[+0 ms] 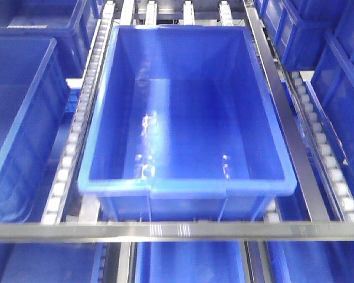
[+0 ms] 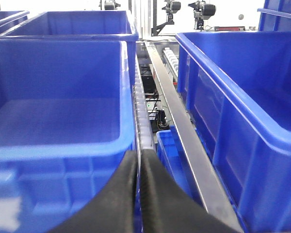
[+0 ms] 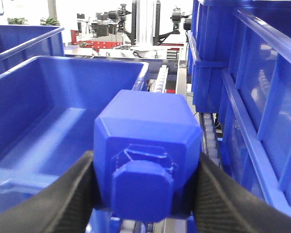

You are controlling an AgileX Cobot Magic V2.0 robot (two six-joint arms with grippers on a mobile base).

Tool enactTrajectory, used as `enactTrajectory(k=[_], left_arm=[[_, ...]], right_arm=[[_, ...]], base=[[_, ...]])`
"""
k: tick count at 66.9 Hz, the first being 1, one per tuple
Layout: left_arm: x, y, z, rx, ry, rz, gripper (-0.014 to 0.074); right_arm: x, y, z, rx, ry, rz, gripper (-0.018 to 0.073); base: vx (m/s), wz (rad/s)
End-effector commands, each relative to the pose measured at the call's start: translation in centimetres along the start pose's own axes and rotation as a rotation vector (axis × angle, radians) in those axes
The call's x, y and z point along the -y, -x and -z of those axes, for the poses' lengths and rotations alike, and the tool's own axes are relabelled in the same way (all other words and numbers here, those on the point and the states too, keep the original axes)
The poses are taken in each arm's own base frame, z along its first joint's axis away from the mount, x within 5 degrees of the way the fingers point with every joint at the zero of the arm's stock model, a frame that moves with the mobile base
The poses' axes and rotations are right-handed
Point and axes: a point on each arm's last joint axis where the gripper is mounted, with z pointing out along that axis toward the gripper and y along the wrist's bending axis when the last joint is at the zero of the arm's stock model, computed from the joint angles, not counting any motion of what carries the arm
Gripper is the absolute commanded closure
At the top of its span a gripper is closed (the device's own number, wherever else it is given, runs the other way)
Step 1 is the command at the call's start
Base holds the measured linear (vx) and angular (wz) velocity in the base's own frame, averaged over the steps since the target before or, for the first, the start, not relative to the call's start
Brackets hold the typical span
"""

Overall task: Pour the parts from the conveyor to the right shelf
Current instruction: 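Position the base in front of the empty blue bin on the shelf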

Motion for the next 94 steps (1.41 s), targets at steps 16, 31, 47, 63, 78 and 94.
enactTrajectory(k=[16, 31, 47, 63, 78, 94], left_arm=[[0.07, 1.43, 0.25, 0.110, -0.010, 0.014, 0.0603], [0.07, 1.43, 0.25, 0.110, -0.010, 0.014, 0.0603], [0.07, 1.43, 0.25, 0.110, -0.010, 0.014, 0.0603], [0.07, 1.43, 0.25, 0.110, -0.010, 0.014, 0.0603], [0.07, 1.43, 0.25, 0.110, -0.010, 0.014, 0.0603], [0.07, 1.43, 0.25, 0.110, -0.010, 0.014, 0.0603]], right_arm=[[0.01, 1.52, 0.11, 0.090, 0.000, 0.019, 0.0564], [0.01, 1.52, 0.11, 0.090, 0.000, 0.019, 0.0564], [0.01, 1.52, 0.11, 0.090, 0.000, 0.019, 0.0564], [0.01, 1.52, 0.11, 0.090, 0.000, 0.019, 0.0564], [0.01, 1.52, 0.11, 0.090, 0.000, 0.019, 0.0564], [0.01, 1.52, 0.11, 0.090, 0.000, 0.019, 0.0564]], base=[[0.20, -0.11], [0.21, -0.12], [0.19, 0.00], [0.14, 0.10], [0.10, 0.07], [0.05, 0.03]])
